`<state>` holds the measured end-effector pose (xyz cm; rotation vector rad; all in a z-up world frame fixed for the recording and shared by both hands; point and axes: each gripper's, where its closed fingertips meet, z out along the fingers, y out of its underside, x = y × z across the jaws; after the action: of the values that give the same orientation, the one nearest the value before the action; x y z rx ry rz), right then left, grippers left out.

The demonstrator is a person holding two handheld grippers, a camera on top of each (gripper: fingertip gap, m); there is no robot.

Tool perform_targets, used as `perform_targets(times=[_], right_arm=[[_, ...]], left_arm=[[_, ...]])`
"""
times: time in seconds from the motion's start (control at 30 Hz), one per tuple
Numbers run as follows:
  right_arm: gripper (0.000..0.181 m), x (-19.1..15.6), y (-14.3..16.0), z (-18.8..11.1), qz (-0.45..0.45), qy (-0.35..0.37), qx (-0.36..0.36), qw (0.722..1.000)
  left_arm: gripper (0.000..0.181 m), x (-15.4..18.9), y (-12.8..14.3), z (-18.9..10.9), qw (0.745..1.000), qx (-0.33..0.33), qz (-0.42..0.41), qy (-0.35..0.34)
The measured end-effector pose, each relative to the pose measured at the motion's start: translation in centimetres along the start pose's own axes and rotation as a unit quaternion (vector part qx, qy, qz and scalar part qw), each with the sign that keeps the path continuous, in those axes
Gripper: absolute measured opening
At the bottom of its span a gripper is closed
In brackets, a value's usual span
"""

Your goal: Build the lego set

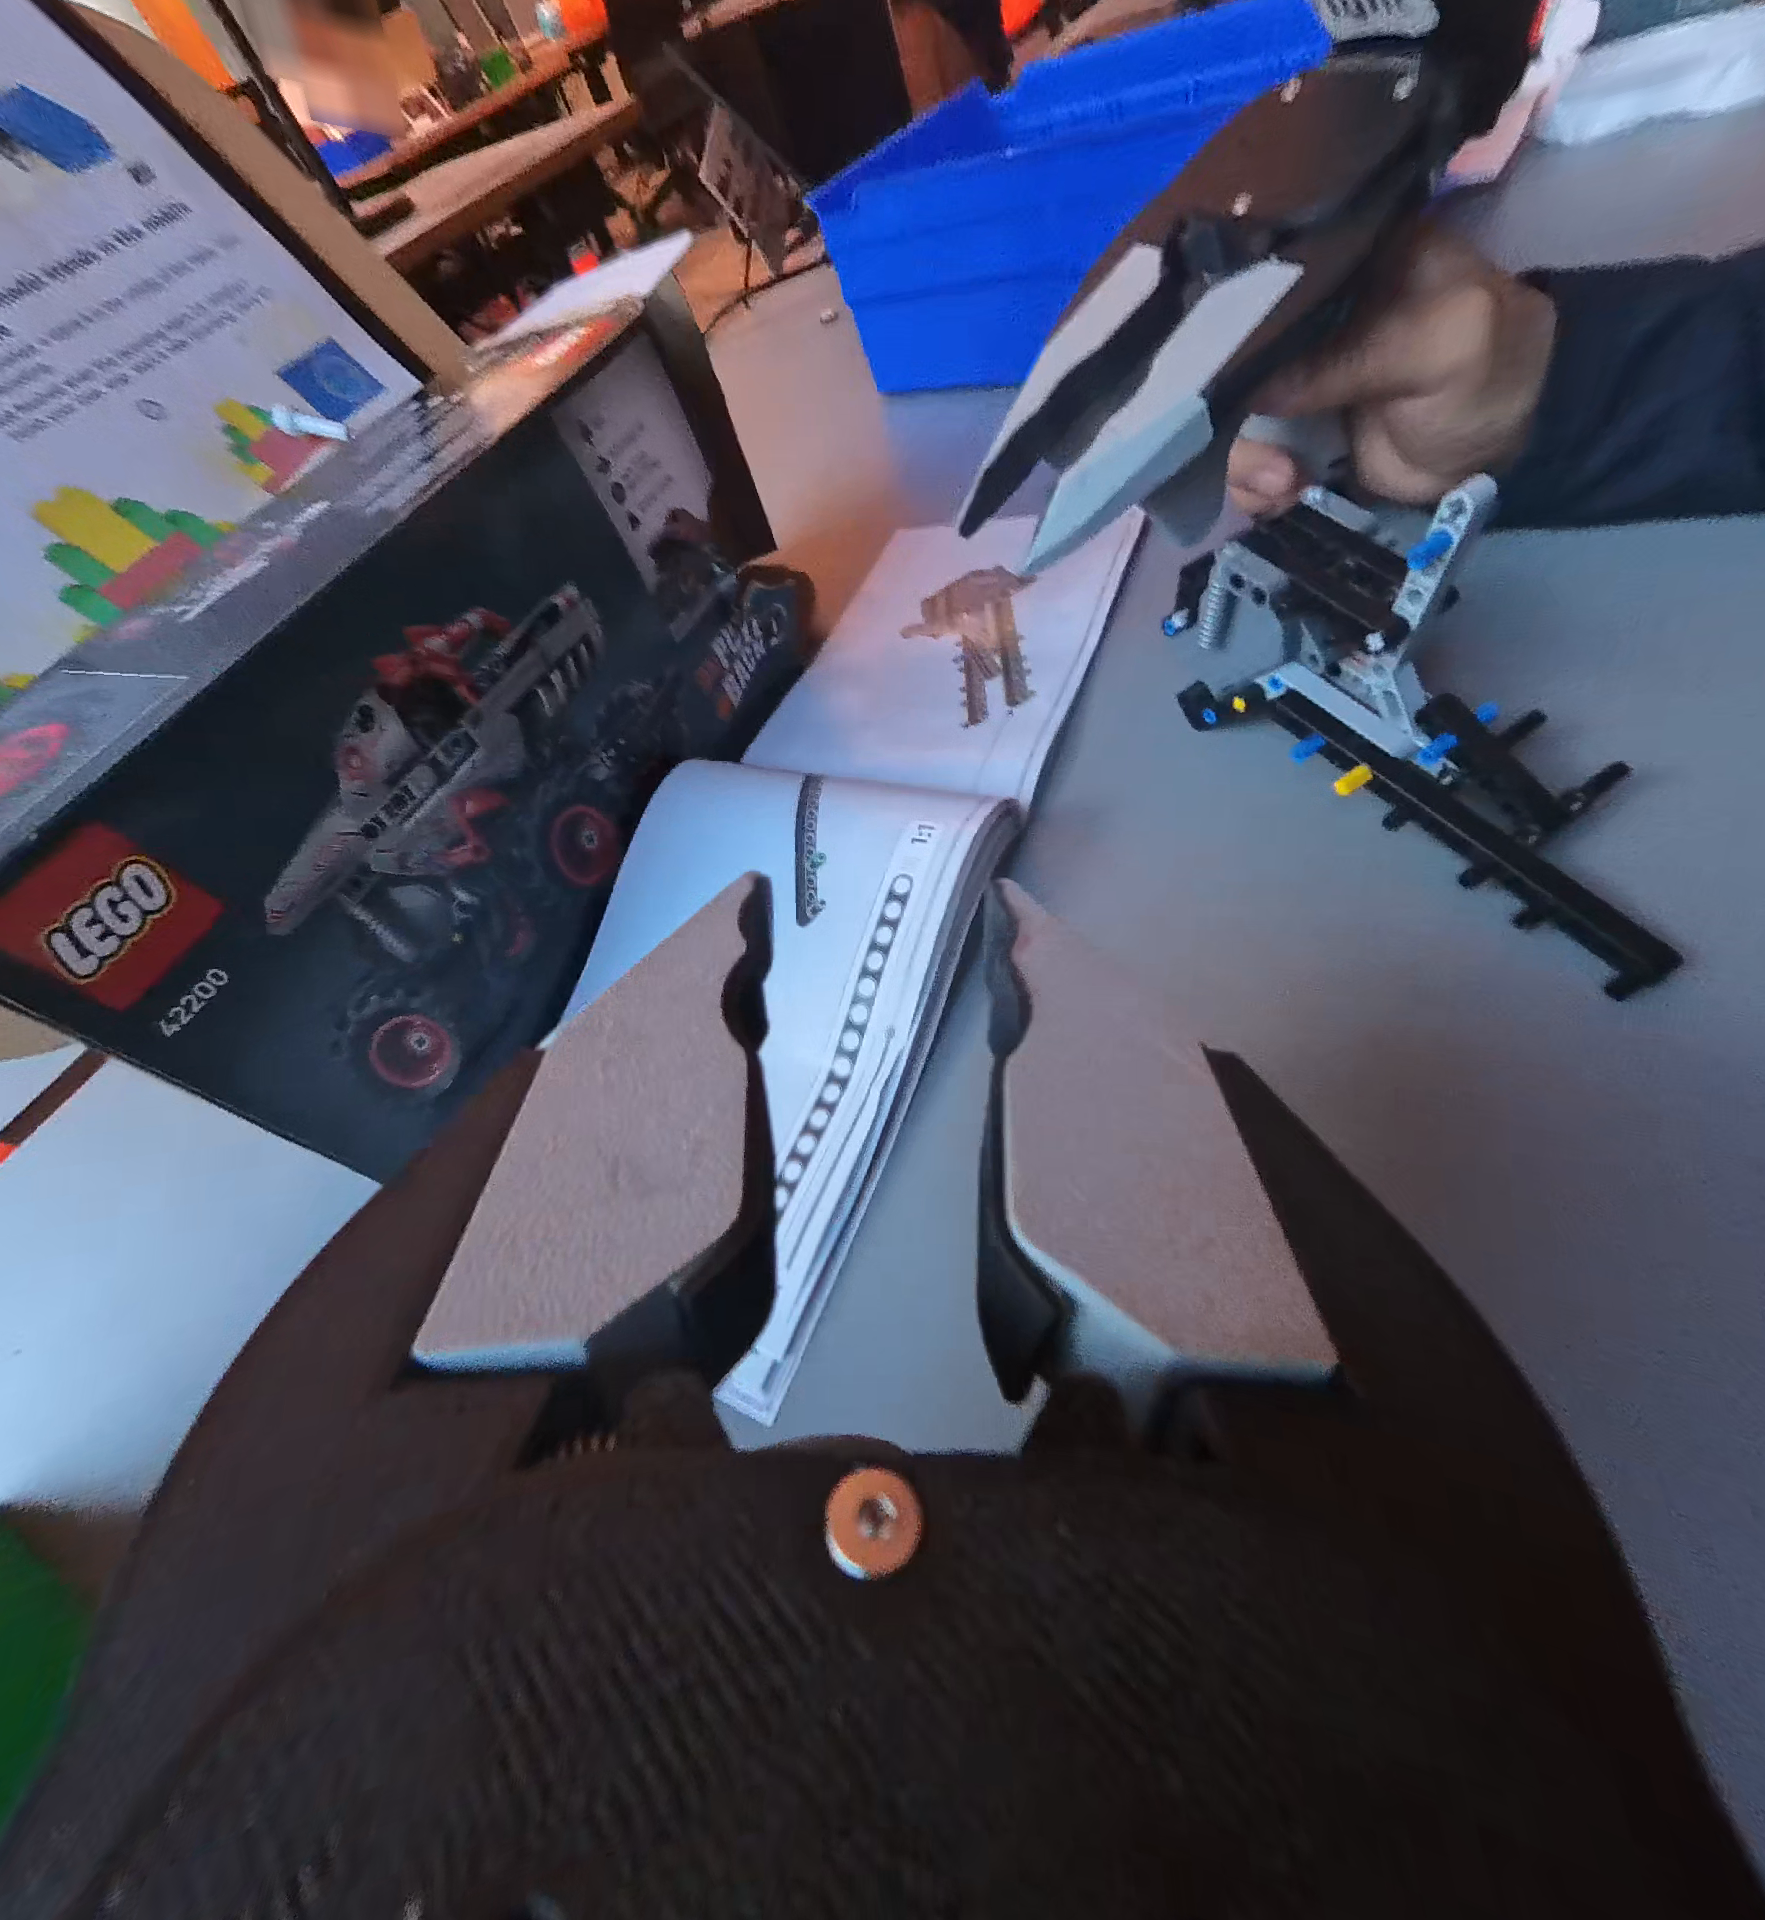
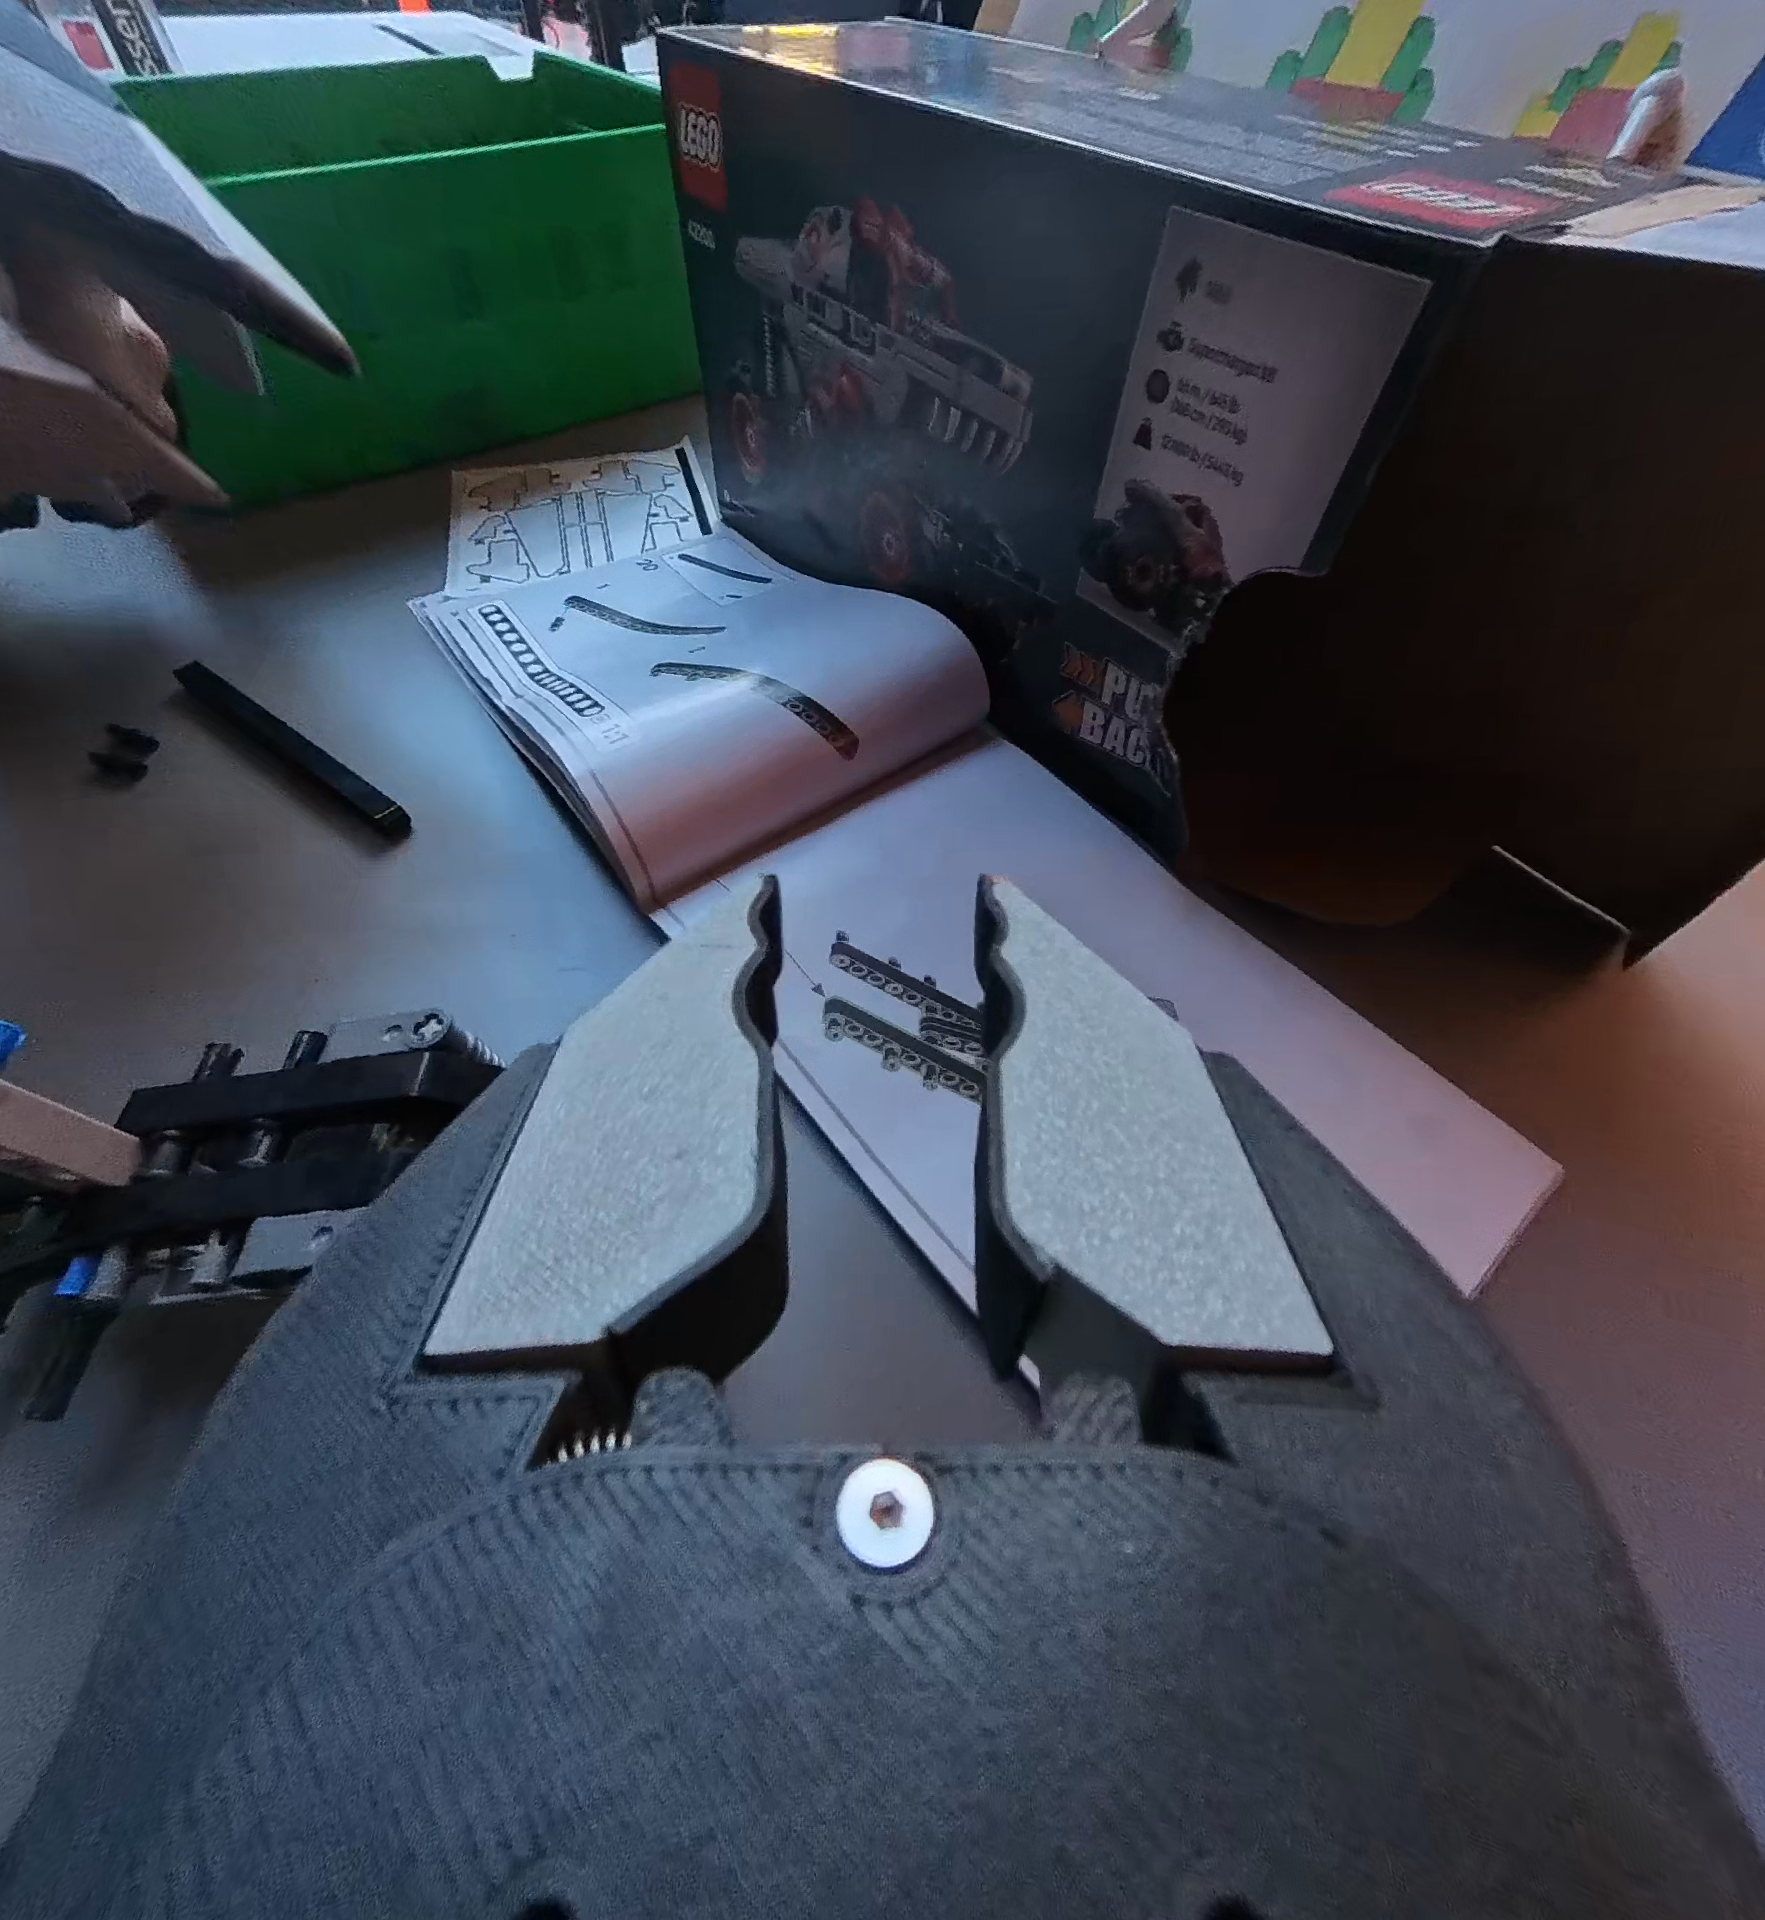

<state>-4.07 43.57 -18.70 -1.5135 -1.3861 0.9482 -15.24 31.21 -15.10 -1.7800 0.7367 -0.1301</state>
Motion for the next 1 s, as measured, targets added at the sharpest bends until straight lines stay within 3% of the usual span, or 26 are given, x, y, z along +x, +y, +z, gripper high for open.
perform_targets(times=[0.3,0.67,1.0], right_arm=[[0.033,-0.2,-0.3,-0.3,0.000,0.001,0.008,1.000],[0.031,0.4,-0.3,-0.5,0.005,0.011,0.010,1.000],[0.027,1.2,-1.1,-1.1,-0.007,0.041,0.027,0.999]], left_arm=[[0.039,1.5,0.9,0.6,0.999,-0.026,0.001,0.030],[0.039,0.9,0.1,-0.3,0.996,-0.019,-0.069,0.052],[0.043,2.3,-0.8,-0.8,0.998,-0.005,-0.025,0.064]])
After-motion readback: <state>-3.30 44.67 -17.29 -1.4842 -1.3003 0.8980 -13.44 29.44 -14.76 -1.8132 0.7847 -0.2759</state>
